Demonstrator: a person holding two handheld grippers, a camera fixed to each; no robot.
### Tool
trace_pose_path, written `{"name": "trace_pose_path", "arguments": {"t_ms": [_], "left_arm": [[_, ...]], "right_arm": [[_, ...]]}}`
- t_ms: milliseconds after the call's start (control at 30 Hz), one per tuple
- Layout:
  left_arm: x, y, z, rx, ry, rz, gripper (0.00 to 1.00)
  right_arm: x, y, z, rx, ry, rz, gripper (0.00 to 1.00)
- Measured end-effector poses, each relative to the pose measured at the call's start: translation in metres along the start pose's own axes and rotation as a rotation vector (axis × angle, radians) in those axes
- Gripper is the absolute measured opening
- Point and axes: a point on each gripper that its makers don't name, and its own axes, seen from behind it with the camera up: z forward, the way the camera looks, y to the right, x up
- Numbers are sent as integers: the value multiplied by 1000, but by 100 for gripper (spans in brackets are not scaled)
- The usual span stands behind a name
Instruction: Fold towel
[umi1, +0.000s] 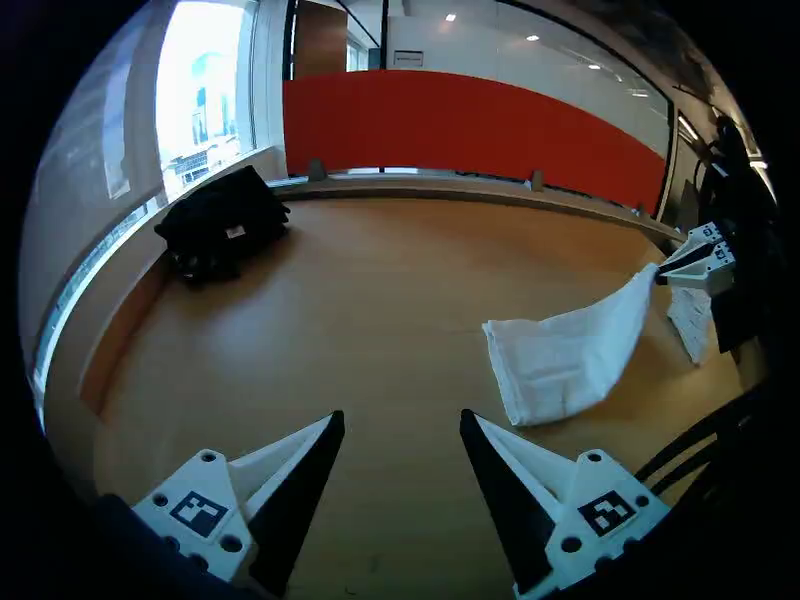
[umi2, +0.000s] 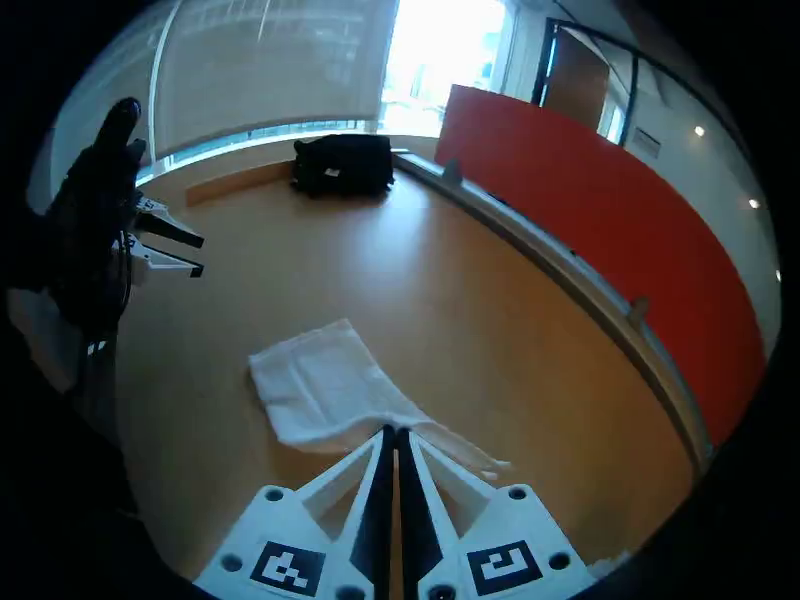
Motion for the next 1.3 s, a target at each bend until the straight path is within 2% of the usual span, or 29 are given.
{"name": "trace_pose_path", "arguments": {"t_ms": [300,567,867,1100,1300], "left_arm": [[-1,0,-6,3,13,-22,85],[-7,2,-9,9,18,-42,85],[-10,-5,-12,26,23,-67,85],[-12,-12,-17,45,31,-90,85],[-18,-15,-21,60,37,-127,85]], "right_arm": [[18,-2,13,43,-21,-81,3],[26,-13,26,89,-44,-124,3],[30,-25,37,135,-70,-169,3],[34,-46,54,195,-99,-229,3],[34,-69,76,260,-138,-302,3]]}}
